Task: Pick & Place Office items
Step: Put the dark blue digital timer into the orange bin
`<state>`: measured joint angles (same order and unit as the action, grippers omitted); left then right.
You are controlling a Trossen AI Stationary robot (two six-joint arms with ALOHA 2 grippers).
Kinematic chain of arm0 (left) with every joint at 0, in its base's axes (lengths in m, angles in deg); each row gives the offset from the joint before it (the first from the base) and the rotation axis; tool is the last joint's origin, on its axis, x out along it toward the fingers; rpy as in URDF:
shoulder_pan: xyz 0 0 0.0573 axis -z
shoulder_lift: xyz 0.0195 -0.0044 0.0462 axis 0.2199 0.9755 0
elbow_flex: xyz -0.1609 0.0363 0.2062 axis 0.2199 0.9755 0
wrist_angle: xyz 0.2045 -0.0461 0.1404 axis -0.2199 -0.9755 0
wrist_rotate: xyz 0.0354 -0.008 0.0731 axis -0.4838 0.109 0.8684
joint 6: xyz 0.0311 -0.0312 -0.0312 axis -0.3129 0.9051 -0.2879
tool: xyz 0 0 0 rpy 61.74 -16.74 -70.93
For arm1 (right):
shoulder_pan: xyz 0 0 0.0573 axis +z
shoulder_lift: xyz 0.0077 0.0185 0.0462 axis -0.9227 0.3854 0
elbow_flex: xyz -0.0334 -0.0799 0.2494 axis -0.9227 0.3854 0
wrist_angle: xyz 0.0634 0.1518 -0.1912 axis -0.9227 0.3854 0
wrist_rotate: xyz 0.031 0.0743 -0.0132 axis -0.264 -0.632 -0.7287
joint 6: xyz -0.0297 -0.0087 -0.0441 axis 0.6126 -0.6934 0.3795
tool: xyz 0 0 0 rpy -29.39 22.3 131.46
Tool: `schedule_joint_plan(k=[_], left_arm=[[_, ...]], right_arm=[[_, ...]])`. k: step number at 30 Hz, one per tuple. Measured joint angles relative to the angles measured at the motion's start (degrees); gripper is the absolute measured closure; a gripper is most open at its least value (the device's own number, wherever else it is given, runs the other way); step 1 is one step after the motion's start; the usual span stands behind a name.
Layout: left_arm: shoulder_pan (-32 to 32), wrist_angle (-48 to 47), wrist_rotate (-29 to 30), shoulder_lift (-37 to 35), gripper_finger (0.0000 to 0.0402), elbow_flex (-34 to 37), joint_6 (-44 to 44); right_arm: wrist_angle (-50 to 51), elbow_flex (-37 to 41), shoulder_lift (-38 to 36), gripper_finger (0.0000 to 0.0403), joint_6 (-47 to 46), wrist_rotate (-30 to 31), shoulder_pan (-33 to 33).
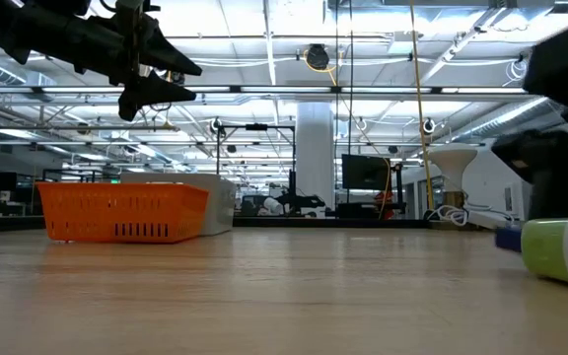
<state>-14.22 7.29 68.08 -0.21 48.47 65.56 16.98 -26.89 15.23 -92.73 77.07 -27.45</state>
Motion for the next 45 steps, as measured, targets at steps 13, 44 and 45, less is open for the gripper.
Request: schedule_joint_plan(k=[13, 44, 45], left_arm=[[0.0, 0.0, 0.01, 0.02, 0.0188, 0.0, 0.01], [0.0, 1.21, 0.01, 0.02, 0.0188, 0.0, 0.56], [0.0, 1.81, 0.01, 0.02, 0.0188, 0.0, 1.06]], right_arm=[[13.94, -0.17, -13.59, 0.0235, 2.68, 6.07, -5.57], [-8.85, 16.07, -37.66, 0.0244, 24.07, -18.3, -46.93], [-11.54, 17.04, -37.66, 0.0245, 24.06, -19.59, -47.19]])
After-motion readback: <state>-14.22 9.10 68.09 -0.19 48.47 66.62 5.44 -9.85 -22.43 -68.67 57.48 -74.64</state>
